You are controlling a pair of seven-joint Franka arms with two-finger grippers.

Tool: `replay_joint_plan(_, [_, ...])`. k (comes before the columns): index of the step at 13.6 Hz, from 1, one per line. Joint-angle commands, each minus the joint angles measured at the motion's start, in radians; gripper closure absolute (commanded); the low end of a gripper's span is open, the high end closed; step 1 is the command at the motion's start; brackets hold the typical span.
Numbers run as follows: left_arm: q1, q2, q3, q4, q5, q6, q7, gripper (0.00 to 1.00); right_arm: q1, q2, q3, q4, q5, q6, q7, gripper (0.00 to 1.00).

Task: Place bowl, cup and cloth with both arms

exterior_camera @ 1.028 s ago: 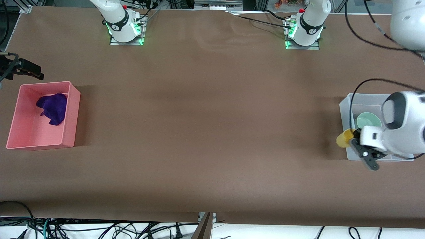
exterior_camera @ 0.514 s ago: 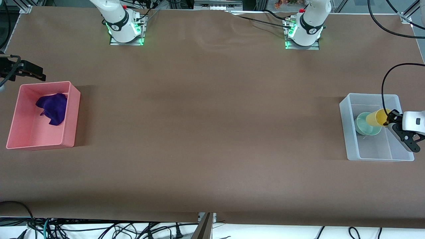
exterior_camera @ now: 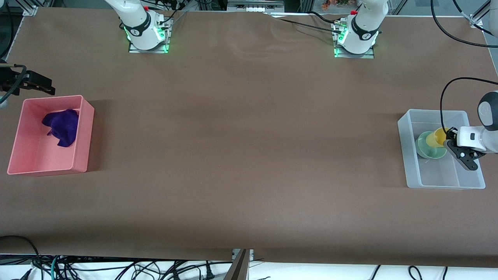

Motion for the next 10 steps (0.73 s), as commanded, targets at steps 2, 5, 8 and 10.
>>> replay_joint_plan(2, [0.013,-0.052,-0.015,-0.027,0.024,0.002,0.009,0.0,0.001,-0.005,0.0,0.004,0.007,-0.001,0.01,0.0])
replay_joint_plan(5, [0.007,-0.099,-0.018,0.005,-0.004,-0.06,0.018,0.0,0.001,-0.005,0.0,0.004,0.007,-0.003,0.01,0.0])
replay_joint_plan(8, [-0.011,-0.14,-0.042,0.129,-0.103,-0.229,-0.057,0.0,0.001,-0.005,0.0,0.004,0.007,-0.001,0.009,0.0])
replay_joint_plan(10, [-0.015,-0.14,-0.084,0.247,-0.132,-0.371,-0.193,0.0,0.001,-0.005,0.0,0.004,0.007,-0.002,0.01,0.0])
